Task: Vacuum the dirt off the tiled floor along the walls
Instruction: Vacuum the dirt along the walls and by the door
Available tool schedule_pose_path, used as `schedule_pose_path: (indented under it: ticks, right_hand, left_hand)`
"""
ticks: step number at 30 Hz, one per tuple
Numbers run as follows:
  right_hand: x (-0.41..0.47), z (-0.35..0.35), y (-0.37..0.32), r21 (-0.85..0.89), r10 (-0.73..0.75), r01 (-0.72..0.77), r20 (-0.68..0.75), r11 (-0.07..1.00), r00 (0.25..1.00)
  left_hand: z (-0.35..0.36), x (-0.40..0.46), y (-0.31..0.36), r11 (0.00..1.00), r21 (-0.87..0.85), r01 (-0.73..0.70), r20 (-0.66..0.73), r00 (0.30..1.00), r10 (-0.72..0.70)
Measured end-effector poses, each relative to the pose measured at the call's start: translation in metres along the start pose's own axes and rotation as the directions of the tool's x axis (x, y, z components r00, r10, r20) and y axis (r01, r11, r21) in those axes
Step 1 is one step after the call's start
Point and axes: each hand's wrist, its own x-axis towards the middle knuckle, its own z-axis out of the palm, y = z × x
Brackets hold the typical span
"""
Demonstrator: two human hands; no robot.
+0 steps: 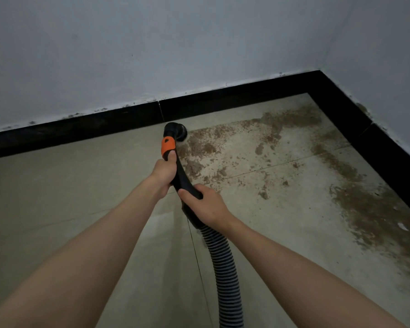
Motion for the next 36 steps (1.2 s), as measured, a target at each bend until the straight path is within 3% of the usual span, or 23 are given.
schedule_pose_path:
  ticks: [12, 24, 36]
  right_hand:
    - [0.001, -0.043, 0.030, -0.035, 0.026, -0.029, -0.098, 0.999, 0.995]
    - [0.007, -0.056, 0.035, -0.076, 0.039, -0.051, -0.154, 0.996, 0.987]
    - [0.015, -0.123, 0.061, -0.128, 0.062, -0.100, -0.269, 0.987, 0.961]
  left_hand:
    - [0.051, 0.003, 0.004, 0.999, -0.031, 0.016, 0.132, 0.991, -0.012]
    - [0.074, 0.005, -0.003, 0.999, -0.047, -0.017, 0.159, 0.987, 0.025]
    - [0.140, -0.006, 0.018, 0.995, 0.067, -0.071, 0.269, 0.962, 0.050]
